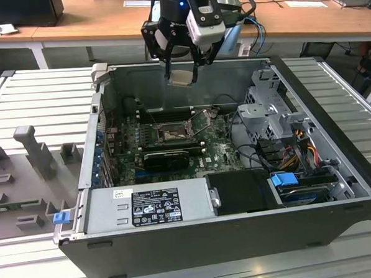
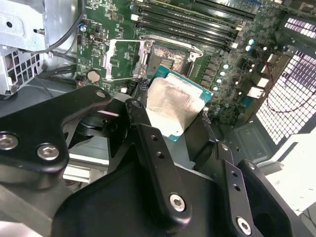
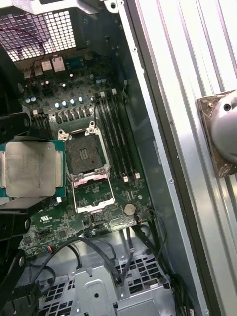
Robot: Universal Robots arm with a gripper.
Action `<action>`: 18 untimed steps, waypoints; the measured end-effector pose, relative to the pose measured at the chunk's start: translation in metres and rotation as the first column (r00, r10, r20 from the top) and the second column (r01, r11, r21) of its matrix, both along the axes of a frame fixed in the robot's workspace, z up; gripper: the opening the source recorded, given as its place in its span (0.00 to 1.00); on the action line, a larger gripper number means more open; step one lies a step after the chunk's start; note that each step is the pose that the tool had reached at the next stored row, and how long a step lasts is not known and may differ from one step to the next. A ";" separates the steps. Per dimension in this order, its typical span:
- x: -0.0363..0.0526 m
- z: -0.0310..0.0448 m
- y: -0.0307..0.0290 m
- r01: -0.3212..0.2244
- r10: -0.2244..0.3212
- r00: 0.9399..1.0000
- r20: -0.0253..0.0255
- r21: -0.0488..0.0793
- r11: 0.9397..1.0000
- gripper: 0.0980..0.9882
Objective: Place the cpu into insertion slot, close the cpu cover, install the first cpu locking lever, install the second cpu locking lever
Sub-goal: 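Place the cpu into insertion slot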
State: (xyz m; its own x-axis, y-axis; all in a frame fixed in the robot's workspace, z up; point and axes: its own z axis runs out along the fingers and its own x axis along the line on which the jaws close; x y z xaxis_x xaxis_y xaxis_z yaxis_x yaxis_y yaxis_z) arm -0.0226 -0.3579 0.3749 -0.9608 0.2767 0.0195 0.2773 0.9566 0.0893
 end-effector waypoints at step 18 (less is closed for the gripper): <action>0.0000 -0.0006 0.0000 0.113 -0.113 0.994 0.000 0.000 0.994 0.50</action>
State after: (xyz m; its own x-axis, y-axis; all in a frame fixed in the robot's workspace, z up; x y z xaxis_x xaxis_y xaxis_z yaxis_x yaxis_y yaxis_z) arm -0.0227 -0.3579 0.3743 -0.9232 0.3839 0.0195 0.3840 0.9190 0.0892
